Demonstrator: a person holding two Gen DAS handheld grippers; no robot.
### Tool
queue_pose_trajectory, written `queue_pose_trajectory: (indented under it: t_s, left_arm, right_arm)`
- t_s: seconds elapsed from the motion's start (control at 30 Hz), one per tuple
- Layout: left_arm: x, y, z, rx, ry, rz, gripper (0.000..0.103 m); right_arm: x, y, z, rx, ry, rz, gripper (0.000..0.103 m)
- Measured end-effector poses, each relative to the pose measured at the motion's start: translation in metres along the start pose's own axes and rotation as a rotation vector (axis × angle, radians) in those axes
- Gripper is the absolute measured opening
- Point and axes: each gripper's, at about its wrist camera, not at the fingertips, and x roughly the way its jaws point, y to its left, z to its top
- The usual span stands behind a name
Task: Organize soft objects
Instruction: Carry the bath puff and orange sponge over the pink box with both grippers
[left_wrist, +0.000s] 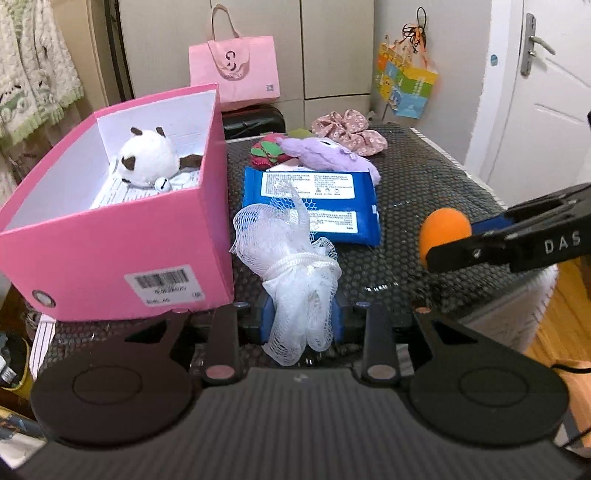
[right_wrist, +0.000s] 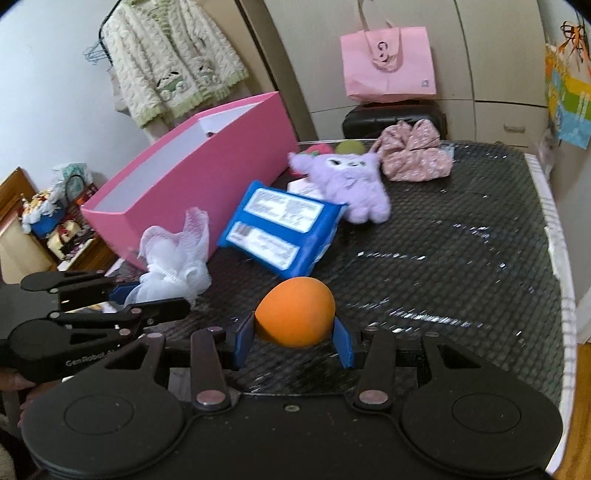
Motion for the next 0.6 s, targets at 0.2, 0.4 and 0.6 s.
queue_pose_trajectory:
  t_s: [0.2, 0.4, 0.6]
  left_arm:
    - [-0.018, 0.016, -0.002, 0.008, 0.029, -0.031, 0.029]
    - [-0.036, 0.039, 0.002, 0.013, 0.078, -0.046, 0.029]
    - [-0.052, 0.064, -0.001, 0.023, 0.121, -0.065, 0.029]
  right_arm:
    - [-0.002, 0.02, -0.003, -0.008, 0.025, 0.056, 0.051]
    - [-0.007, 0.044, 0.005, -0.061, 0.052, 0.1, 0.051]
    - [-0.002, 0.07, 0.016, -0.132, 0.114, 0.149, 0.051]
